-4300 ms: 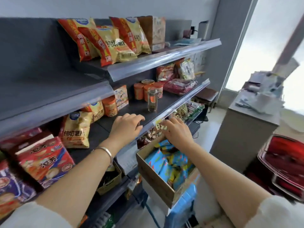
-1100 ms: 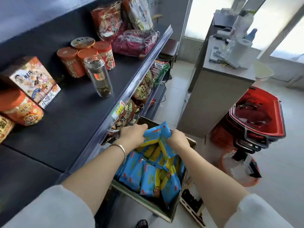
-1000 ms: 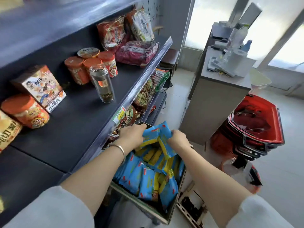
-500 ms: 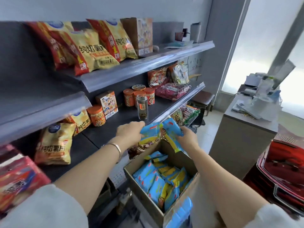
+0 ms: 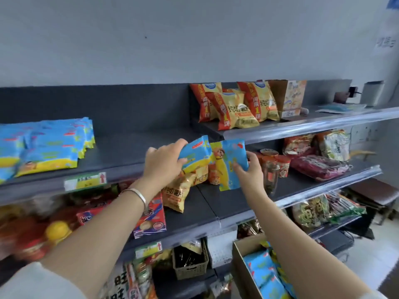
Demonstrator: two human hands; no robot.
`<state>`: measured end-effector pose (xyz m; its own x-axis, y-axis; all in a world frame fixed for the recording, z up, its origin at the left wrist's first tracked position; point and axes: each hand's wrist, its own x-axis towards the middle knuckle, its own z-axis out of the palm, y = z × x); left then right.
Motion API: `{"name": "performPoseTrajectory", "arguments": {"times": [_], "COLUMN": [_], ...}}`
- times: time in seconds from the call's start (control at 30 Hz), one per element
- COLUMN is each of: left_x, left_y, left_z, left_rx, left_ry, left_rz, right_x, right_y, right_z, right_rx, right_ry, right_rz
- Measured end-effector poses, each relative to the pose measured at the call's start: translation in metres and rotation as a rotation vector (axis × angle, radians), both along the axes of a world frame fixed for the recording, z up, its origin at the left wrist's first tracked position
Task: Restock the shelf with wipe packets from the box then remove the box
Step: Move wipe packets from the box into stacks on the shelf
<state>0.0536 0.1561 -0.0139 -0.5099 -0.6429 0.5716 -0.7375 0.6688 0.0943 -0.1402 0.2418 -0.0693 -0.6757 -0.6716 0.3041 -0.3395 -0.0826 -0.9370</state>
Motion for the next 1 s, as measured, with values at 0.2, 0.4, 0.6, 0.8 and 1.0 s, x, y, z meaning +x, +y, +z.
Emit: {"name": "performPoseTrajectory", "arguments": {"times": [0.2, 0.4, 0.6, 0.8, 1.0], "left_x": [0.13, 0.256, 0.357, 0.415, 0.441], "left_y": [-0.028, -0.062, -0.094, -0.125, -0.152], "left_z": [0.034, 0.048, 0.057, 0.049, 0.045], "left_rx": [-0.057, -0.054, -0.002, 0.069, 0.165], "left_ry": [0.101, 0.107, 0.045, 0.086, 0.065], "left_rz": [0.258, 0.427, 0.522, 0.533, 0.522], "right_x": [0.106, 0.214, 0.3, 0.35, 0.374], "right_y": [-0.067, -0.117, -0.162, -0.198, -0.221], "right_z": [0.038, 0.062, 0.083, 0.095, 0.099], "right_rx": [-0.056, -0.011, 0.044, 0.228, 0.401], "right_ry": [0.198, 0.601, 0.962, 1.163, 1.238], "right_rz": [0.177, 0.137, 0.139, 0.289, 0.475]}}
